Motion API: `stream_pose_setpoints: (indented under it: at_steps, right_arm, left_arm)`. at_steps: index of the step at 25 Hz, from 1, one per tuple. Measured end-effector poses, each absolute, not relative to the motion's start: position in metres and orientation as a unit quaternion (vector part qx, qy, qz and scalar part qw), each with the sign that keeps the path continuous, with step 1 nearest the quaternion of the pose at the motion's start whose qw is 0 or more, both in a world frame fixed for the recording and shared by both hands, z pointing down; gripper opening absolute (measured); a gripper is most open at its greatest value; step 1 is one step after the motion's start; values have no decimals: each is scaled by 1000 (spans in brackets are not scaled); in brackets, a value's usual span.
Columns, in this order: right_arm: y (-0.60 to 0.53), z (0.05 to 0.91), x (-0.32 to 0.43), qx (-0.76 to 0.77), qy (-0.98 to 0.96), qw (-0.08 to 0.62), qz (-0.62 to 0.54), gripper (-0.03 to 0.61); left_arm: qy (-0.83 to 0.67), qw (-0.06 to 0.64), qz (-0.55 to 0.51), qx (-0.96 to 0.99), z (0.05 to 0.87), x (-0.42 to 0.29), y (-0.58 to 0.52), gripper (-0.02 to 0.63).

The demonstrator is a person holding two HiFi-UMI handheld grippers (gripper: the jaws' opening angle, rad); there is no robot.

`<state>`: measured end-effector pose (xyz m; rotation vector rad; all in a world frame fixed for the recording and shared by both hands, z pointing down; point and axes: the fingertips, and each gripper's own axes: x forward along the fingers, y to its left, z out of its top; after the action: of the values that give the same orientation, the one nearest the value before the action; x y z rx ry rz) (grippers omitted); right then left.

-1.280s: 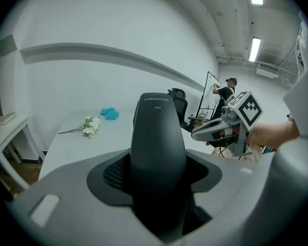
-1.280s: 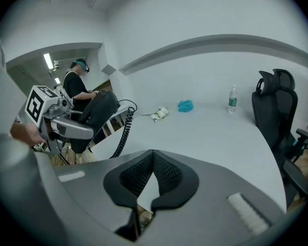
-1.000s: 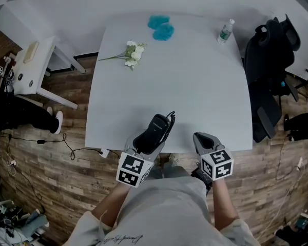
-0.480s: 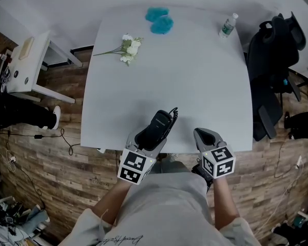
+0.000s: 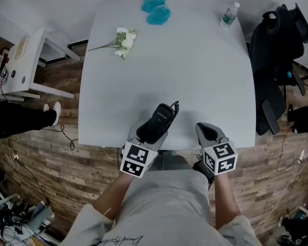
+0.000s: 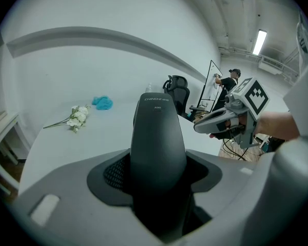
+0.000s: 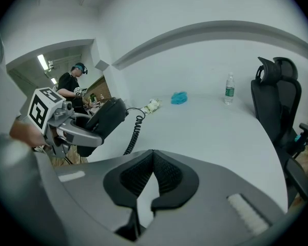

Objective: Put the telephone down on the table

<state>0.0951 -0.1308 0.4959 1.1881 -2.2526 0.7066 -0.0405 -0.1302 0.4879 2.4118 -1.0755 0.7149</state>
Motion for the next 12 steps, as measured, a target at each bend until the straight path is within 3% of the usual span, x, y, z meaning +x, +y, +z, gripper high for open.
stream_pose_setpoints:
  at_steps: [12]
  right_arm:
    - [-132,520,99,429,-822,251,278,6]
  left_arm:
    - [-373,233,280,853,536,-27,-139,295]
